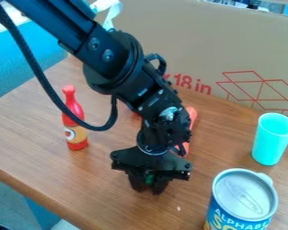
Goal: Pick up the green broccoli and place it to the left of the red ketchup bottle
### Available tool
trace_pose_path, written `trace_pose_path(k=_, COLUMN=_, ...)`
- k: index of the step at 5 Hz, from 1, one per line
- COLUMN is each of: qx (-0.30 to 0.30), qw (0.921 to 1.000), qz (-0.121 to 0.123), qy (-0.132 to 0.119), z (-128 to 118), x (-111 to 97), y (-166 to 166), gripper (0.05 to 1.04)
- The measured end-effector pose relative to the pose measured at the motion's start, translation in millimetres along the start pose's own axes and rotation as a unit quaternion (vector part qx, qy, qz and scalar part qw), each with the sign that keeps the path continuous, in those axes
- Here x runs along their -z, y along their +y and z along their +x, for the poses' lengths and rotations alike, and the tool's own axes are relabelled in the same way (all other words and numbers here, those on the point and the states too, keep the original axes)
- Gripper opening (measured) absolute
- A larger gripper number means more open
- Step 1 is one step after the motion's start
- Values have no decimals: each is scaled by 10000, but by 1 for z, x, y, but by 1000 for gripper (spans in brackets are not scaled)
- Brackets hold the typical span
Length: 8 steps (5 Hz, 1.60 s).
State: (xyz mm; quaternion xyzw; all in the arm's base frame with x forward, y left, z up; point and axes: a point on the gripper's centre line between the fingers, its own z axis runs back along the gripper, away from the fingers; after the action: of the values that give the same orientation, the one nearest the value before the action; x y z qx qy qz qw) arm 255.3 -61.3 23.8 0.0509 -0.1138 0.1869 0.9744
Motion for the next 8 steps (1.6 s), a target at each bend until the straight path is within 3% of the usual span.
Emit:
trace_pose_path(k=1, qx=328, qw=9992, qz=181, qy=166, z=-6, x=-6, y=8, gripper=285)
trace_pose_path(k=3, qx=1738, qw=9825, qz=-563, qy=-374, z=24, x=-92, y=48, gripper=279)
trace_pose_path(k=4, qx=2339, qw=9676, qz=-805, qy=-505, z=46, x=-132, y=83, gripper=279)
trace_pose_path(k=5, qx=2726, qw=9570, qz=-893, qy=-432, z=67, x=-153, y=128, gripper=279)
trace_pose_path(k=6, qx=2484, qw=9637, qz=-967, qy=-138, z=95, x=-147, y=172, gripper=279)
trace_pose_path(k=7, qx=2063, qw=9721, qz=-1108, qy=161, z=128, x=-119, y=211, gripper=279)
trace_pose_path(k=8, qx=1708, qw=9788, qz=-1090, qy=307, z=147, x=-84, y=249, gripper=279)
